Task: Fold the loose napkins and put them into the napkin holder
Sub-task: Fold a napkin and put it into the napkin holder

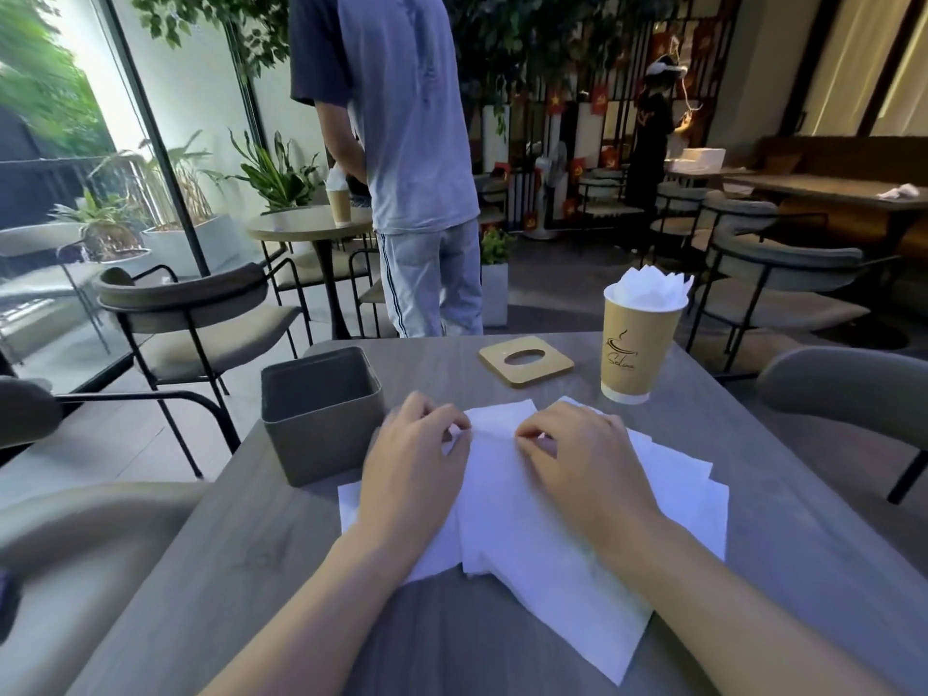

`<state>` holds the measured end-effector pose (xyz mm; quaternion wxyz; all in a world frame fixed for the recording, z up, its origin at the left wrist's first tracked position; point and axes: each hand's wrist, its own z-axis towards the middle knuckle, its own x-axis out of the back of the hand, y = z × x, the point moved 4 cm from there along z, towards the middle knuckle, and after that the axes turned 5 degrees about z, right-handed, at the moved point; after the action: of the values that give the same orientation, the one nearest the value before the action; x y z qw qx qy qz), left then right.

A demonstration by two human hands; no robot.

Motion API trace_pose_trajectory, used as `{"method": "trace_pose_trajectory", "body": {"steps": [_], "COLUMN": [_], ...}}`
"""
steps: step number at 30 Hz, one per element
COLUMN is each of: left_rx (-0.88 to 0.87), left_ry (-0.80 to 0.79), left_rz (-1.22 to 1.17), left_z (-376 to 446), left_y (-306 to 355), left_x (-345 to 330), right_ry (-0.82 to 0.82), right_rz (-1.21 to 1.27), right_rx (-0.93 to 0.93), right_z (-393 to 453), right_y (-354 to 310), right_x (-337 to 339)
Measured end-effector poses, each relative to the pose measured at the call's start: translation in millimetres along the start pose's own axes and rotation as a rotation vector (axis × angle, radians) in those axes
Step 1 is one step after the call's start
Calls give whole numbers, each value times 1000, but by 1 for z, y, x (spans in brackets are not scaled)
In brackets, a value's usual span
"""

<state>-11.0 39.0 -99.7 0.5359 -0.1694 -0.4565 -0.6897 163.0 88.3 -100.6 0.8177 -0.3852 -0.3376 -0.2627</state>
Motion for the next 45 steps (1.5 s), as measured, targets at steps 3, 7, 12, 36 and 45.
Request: {"method": "trace_pose_trajectory", "body": {"steps": [3, 7, 12, 36, 45], "left_rx": [56, 129, 201, 469, 501], "left_ry": [9, -70, -111, -155, -323], "left_rz": [-62, -108, -376, -897, -950], "left_z": [1, 1, 0, 9, 21], "left_y": [-4, 0, 8, 6, 19], "left_x": [6, 6, 5, 18, 34], "right_ry": [97, 184, 104, -73, -170], "right_rz": [106, 168, 180, 1195, 1219], "right_rx": [7, 55, 79, -416, -440], "right_z": [-1, -3, -6, 7, 20], "right_y": [-2, -9, -13, -4, -15], "right_x": [5, 11, 6, 13, 38]}}
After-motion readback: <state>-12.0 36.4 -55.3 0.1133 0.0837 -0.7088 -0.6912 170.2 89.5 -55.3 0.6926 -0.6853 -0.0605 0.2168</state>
